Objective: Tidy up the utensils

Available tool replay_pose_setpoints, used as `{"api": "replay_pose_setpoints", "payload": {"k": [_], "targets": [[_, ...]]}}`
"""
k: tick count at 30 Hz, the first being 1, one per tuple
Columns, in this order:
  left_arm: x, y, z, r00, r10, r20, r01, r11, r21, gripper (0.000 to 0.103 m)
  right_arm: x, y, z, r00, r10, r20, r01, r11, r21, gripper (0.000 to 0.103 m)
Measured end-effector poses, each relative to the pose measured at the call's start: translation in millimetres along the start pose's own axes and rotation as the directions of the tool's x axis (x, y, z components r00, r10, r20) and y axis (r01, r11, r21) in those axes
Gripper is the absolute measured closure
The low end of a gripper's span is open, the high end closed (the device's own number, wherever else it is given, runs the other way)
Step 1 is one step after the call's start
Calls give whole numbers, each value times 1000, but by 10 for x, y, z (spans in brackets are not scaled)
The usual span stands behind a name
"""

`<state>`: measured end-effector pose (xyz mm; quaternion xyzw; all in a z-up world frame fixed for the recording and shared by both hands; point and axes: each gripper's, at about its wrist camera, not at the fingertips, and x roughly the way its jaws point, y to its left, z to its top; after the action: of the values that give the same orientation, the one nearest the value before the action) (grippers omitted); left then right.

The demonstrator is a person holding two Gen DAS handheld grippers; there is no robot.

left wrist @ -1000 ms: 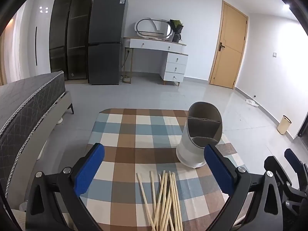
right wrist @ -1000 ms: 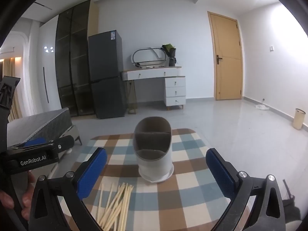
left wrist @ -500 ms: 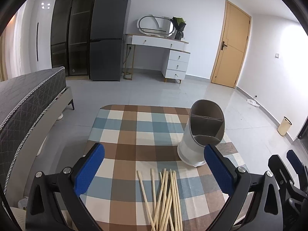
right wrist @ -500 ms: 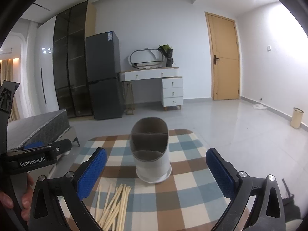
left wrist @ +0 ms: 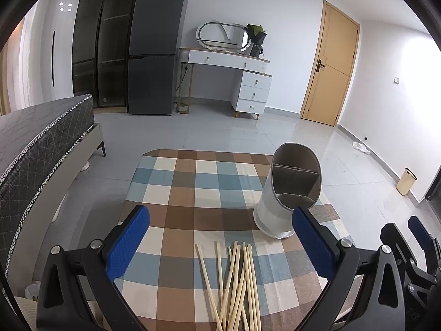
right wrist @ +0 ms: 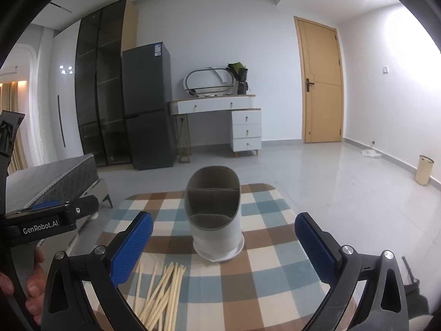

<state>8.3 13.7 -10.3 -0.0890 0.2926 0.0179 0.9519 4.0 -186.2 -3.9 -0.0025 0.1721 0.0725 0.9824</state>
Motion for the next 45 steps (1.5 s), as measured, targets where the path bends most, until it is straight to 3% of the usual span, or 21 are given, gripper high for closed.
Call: {"api": "replay_pose_setpoints", "payload": {"k": [31, 40, 44, 45], "targets": [[55, 15, -23, 1000, 0, -13, 0, 1000, -2, 3, 32, 23, -4, 1000, 18, -7, -18, 1000, -2, 0], [397, 212, -99, 988, 42, -151, -46, 999, -25, 3, 247, 95, -49, 998, 12, -67, -13, 1000, -8, 0], [729, 444, -211, 958, 52, -282, -78, 994, -82, 3, 424, 122, -71, 993, 26, -112, -25, 1000, 6, 0], [858, 530, -263, 942, 56, -330, -93, 991, -98, 3, 480, 119, -74, 992, 35, -124, -33, 999, 16, 0]]}}
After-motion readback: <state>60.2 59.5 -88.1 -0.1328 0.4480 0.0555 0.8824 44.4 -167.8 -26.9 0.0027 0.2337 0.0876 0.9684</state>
